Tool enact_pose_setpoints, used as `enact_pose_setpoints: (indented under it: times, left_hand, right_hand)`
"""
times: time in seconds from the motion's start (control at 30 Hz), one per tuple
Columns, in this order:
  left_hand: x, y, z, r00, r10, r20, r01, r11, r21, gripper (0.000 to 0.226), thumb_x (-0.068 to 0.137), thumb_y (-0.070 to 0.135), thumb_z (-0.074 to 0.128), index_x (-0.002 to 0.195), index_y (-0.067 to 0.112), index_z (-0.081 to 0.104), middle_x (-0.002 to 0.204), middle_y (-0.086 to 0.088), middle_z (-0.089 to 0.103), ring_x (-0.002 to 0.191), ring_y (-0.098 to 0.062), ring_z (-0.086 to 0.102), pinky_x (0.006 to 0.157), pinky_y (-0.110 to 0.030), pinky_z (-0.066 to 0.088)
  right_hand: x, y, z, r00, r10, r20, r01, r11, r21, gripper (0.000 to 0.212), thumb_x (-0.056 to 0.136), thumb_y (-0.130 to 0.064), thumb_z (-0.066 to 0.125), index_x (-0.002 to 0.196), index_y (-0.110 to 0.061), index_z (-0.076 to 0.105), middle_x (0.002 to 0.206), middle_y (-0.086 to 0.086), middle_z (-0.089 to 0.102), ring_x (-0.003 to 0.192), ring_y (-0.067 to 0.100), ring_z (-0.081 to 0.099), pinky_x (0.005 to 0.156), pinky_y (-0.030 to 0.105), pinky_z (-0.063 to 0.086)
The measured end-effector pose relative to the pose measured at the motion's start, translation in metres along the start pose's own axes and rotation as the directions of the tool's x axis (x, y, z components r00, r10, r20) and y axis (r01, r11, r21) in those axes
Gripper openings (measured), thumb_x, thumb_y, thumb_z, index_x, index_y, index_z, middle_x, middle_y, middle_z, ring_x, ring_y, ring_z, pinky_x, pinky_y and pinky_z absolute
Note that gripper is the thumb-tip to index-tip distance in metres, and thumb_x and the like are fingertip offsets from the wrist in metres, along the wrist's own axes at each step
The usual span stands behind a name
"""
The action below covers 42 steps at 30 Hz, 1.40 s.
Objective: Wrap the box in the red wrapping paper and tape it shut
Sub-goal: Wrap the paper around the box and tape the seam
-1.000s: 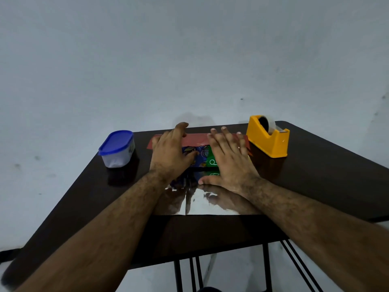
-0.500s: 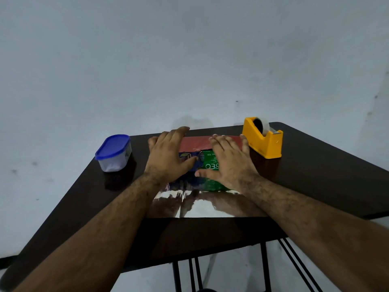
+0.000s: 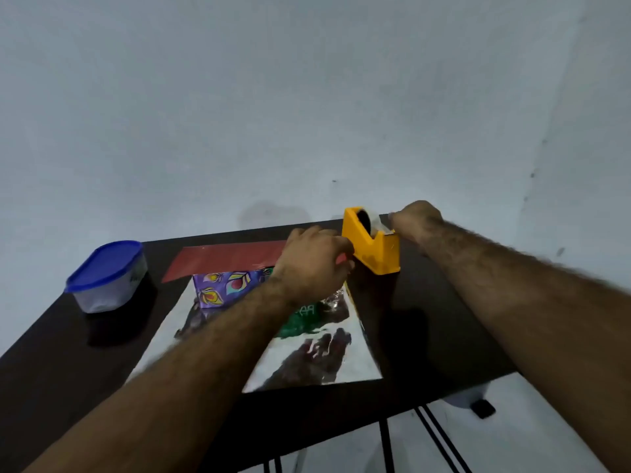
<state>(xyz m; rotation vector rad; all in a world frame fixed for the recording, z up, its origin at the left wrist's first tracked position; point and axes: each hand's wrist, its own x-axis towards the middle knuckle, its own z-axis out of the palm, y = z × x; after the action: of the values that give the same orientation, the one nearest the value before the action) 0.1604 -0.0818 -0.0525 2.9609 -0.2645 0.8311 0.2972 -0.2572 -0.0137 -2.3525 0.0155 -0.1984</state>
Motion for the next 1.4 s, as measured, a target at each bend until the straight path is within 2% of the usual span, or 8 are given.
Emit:
enact_pose_setpoints:
  times: [0.23,0.3,0.43,0.77,0.97,1.1,1.3,1.4]
  left_hand:
    - [0.08,0.03,0.042,0.946,-0.3,0.124,0.313,0.944,-0.105,0.043,0.092,0.054,0.07,0.129,0.033,0.071,0.129,0.004,0.07,0.127,-0.024,0.061,0.107,-0.044,0.04]
    - [0.094,0.034,0.048,0.928,-0.347,0.136,0.359,0.93,-0.076,0.041,0.092,0.054,0.071,0.124,0.03,0.071,0.123,0.002,0.07,0.123,-0.026,0.061,0.106,-0.045,0.042]
    - [0.117,0.039,0.066,0.893,-0.409,0.185,0.426,0.903,-0.056,0.047,0.087,0.059,0.075,0.122,0.028,0.068,0.118,0.001,0.068,0.12,-0.028,0.062,0.111,-0.051,0.04]
    - [0.115,0.041,0.078,0.862,-0.484,0.15,0.504,0.85,-0.156,0.042,0.088,0.054,0.079,0.117,0.024,0.072,0.113,-0.001,0.071,0.119,-0.028,0.063,0.116,-0.058,0.036]
    - [0.111,0.04,0.078,0.857,-0.496,0.141,0.515,0.836,-0.188,0.039,0.087,0.056,0.078,0.112,0.026,0.075,0.111,0.002,0.073,0.117,-0.024,0.063,0.114,-0.053,0.036]
    - [0.108,0.039,0.076,0.864,-0.486,0.133,0.504,0.837,-0.213,0.036,0.088,0.057,0.077,0.109,0.028,0.077,0.108,0.005,0.074,0.114,-0.022,0.064,0.109,-0.049,0.035]
    - [0.106,0.043,0.068,0.866,-0.474,0.158,0.498,0.848,-0.182,0.036,0.089,0.051,0.079,0.118,0.029,0.075,0.115,0.005,0.073,0.119,-0.021,0.063,0.115,-0.05,0.033]
    - [0.107,0.044,0.062,0.875,-0.447,0.186,0.476,0.864,-0.165,0.033,0.089,0.038,0.08,0.12,0.027,0.074,0.117,0.004,0.073,0.12,-0.022,0.063,0.115,-0.048,0.037]
  right_hand:
    - [0.016,-0.01,-0.003,0.957,0.106,0.269,-0.124,0.991,0.05,0.032,0.104,-0.024,0.061,0.131,-0.009,0.059,0.119,0.016,0.058,0.1,0.034,0.057,0.082,0.04,0.05]
    - [0.016,-0.016,-0.002,0.924,0.178,0.339,-0.19,0.982,0.002,0.01,0.107,-0.024,0.055,0.109,-0.014,0.055,0.088,0.014,0.046,0.069,0.028,0.042,0.06,0.036,0.039]
    - [0.031,-0.012,-0.004,0.887,0.267,0.376,-0.278,0.96,-0.025,0.036,0.099,-0.024,0.06,0.072,-0.013,0.039,0.071,0.013,0.031,0.055,0.023,0.028,0.053,0.034,0.028]
    - [0.009,-0.003,-0.009,0.94,0.195,0.281,-0.297,0.873,0.388,0.037,0.092,-0.006,0.058,0.062,-0.013,0.039,0.068,0.006,0.036,0.055,0.022,0.028,0.053,0.029,0.022]
    - [-0.006,0.021,0.01,0.96,0.241,0.14,-0.276,0.739,0.614,0.012,0.076,0.002,0.068,0.069,-0.007,0.063,0.068,0.005,0.063,0.06,0.016,0.059,0.053,0.026,0.046]
    - [-0.009,0.03,0.027,0.953,0.291,0.084,-0.274,0.709,0.65,0.013,0.062,-0.005,0.074,0.075,-0.005,0.07,0.073,0.006,0.073,0.065,0.023,0.072,0.065,0.042,0.066]
    - [-0.012,0.046,0.033,0.935,0.342,0.093,-0.333,0.76,0.558,0.006,0.078,-0.003,0.072,0.083,-0.003,0.068,0.075,0.009,0.068,0.058,0.02,0.062,0.05,0.024,0.049]
    - [-0.014,0.051,0.025,0.95,0.307,0.061,-0.259,0.659,0.706,0.017,0.082,-0.008,0.077,0.098,-0.005,0.074,0.084,0.003,0.07,0.072,0.016,0.069,0.05,0.022,0.041]
